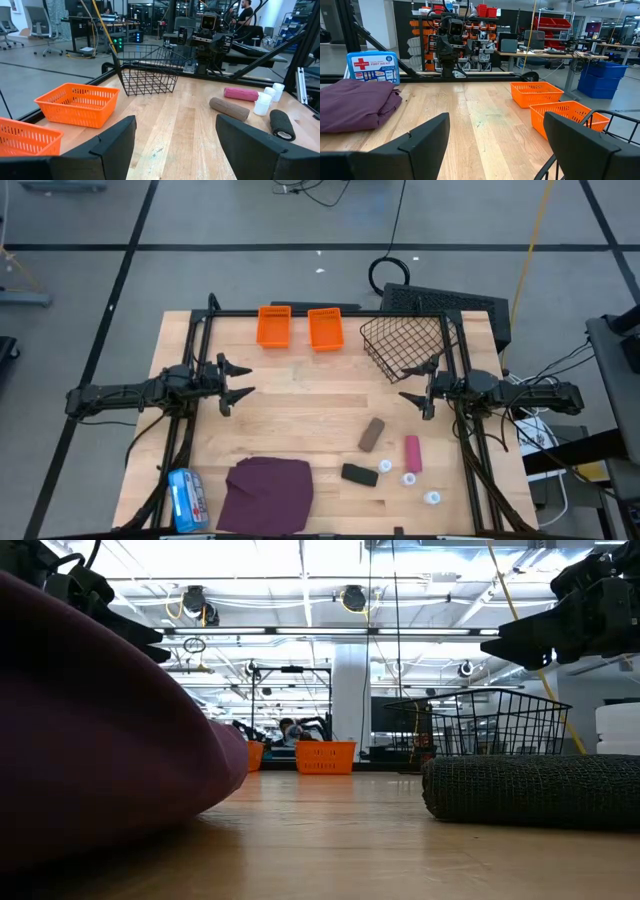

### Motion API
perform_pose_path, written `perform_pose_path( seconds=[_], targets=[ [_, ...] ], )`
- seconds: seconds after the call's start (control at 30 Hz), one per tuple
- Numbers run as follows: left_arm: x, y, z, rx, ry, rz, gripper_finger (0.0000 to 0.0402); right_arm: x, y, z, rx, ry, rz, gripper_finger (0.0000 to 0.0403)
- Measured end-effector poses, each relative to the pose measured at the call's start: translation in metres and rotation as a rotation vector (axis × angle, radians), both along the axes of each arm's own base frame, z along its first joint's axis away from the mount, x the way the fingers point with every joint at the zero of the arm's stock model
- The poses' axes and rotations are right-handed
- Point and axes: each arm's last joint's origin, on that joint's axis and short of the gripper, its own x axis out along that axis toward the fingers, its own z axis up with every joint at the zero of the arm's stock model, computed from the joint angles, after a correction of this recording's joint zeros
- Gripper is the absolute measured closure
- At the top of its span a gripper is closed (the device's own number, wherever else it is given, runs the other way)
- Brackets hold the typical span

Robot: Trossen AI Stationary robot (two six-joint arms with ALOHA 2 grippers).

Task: Pick & Place Medicine items
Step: Put the bottom transparent pill bottle into the left orange bin

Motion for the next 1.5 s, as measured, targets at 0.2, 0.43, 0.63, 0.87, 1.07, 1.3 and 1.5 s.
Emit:
perform_pose_path(
  seconds=[0.2,0.43,0.63,0.87,1.07,1.3,1.5],
  targets=[
    [0.000,0.000,0.000,0.000,0.000,0.000,0.0119,0.000,0.000,0.000,0.000,0.000,0.001,0.0094],
    [0.000,0.000,0.000,0.000,0.000,0.000,0.0119,0.000,0.000,0.000,0.000,0.000,0.000,0.0094],
    [0.000,0.000,0.000,0.000,0.000,0.000,0.0119,0.000,0.000,0.000,0.000,0.000,0.000,0.0094],
    [0.000,0.000,0.000,0.000,0.000,0.000,0.0119,0.000,0.000,0.008,0.036,-0.091,0.007,0.0094],
    [0.000,0.000,0.000,0.000,0.000,0.000,0.0119,-0.003,0.002,0.030,0.540,-0.381,0.152,0.0094],
    [0.000,0.000,0.000,0.000,0.000,0.000,0.0119,-0.008,-0.002,0.039,0.546,-0.521,0.047,0.0094],
    [0.000,0.000,0.000,0.000,0.000,0.000,0.0119,-0.008,-0.002,0.040,0.617,-0.543,0.072,0.0094]
  ],
)
